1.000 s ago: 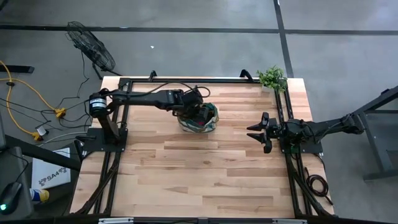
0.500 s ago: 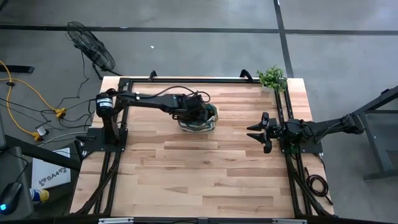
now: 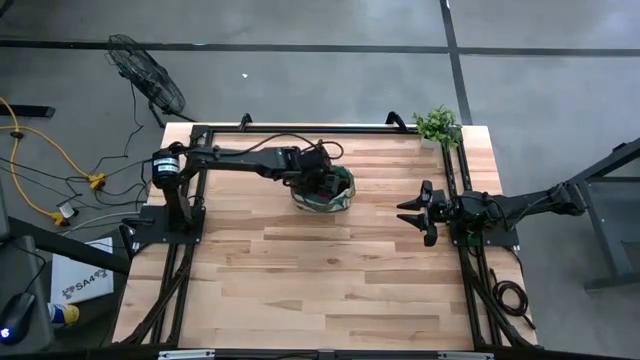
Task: Pick & Place Garden tools in Gardening bag
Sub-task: Put the red glove into the gardening bag
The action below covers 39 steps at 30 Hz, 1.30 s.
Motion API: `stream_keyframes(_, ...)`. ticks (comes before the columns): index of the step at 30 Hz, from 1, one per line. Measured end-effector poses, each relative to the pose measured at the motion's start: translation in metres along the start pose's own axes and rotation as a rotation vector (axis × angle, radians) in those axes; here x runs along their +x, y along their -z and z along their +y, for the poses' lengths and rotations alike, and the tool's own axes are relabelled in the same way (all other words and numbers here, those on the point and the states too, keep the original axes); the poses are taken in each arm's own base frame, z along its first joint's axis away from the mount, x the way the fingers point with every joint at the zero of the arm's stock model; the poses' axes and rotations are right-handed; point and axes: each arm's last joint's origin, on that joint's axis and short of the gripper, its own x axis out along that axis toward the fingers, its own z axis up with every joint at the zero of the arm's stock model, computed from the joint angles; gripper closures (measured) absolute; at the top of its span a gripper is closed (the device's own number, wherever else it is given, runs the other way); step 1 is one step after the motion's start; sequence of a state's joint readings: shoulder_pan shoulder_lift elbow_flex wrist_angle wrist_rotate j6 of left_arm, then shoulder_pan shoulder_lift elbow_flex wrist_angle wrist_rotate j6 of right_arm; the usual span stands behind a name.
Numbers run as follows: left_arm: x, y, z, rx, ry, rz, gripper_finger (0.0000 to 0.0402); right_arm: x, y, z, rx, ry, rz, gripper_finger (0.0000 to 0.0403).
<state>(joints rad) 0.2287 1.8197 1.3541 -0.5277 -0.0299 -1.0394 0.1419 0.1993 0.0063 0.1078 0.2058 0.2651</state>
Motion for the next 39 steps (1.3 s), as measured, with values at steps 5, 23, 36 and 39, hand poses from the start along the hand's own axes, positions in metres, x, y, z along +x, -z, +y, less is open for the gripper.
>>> stream_keyframes(5,-0.015,-0.003,-0.004,0.031,0.045,-0.009,0.0192,0.000,0.000,0.000,0.000,0.000,0.000,0.0268)
stream_keyframes(23,-0.045,-0.006,-0.002,0.167,-0.027,-0.134,0.0192,0.000,0.000,0.000,0.000,0.000,0.000,0.0268)
stream_keyframes(36,-0.047,-0.005,0.005,0.133,-0.127,-0.176,0.0192,0.000,0.000,0.000,0.000,0.000,0.000,0.0268)
stream_keyframes(39,-0.047,-0.006,0.004,0.175,-0.131,-0.201,0.0192,0.000,0.000,0.000,0.000,0.000,0.000,0.0268)
